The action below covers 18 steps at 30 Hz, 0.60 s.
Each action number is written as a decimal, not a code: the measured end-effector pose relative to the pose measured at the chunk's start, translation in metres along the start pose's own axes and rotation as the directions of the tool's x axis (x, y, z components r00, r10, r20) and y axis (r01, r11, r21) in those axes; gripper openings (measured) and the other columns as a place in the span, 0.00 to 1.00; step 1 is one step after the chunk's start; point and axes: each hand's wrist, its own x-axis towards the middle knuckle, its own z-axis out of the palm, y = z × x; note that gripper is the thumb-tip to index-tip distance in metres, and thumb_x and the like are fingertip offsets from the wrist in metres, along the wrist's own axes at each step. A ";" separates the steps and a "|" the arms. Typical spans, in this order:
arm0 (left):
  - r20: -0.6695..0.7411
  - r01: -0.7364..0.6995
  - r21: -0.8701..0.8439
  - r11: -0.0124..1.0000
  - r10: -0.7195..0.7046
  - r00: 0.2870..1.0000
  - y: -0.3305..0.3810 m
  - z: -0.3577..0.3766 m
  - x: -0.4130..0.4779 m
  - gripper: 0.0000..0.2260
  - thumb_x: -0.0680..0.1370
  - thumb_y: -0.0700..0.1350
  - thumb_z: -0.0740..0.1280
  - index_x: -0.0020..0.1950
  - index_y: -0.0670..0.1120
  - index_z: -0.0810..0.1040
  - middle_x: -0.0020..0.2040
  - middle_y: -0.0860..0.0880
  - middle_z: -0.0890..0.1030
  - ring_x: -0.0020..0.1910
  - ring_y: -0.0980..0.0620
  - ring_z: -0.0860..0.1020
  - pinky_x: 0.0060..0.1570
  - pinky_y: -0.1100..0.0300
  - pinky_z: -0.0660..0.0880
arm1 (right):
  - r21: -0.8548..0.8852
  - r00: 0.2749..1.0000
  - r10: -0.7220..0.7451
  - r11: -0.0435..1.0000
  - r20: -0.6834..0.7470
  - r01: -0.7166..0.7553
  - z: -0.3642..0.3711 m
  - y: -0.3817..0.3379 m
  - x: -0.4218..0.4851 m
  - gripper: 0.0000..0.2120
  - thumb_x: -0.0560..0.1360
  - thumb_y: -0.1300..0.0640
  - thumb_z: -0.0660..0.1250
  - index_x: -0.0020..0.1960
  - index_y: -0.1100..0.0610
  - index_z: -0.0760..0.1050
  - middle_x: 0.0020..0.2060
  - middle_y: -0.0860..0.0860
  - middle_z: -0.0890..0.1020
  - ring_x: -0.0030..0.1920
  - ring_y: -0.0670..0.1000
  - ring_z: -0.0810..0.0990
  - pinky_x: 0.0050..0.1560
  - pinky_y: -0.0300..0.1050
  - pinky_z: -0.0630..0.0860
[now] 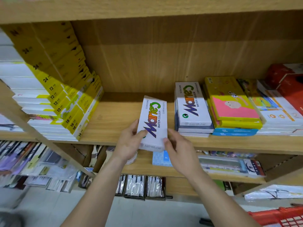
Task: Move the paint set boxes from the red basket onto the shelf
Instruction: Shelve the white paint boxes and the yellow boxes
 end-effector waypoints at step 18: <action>-0.168 -0.050 -0.159 0.986 0.023 0.985 0.005 0.009 -0.007 0.12 0.82 0.38 0.65 0.57 0.56 0.79 0.49 0.53 0.88 0.45 0.54 0.86 0.37 0.64 0.80 | 0.067 0.998 -0.004 0.998 -0.067 0.008 -0.011 -0.009 0.009 0.21 0.80 0.43 0.63 0.72 0.46 0.72 0.43 0.42 0.78 0.43 0.42 0.77 0.45 0.41 0.75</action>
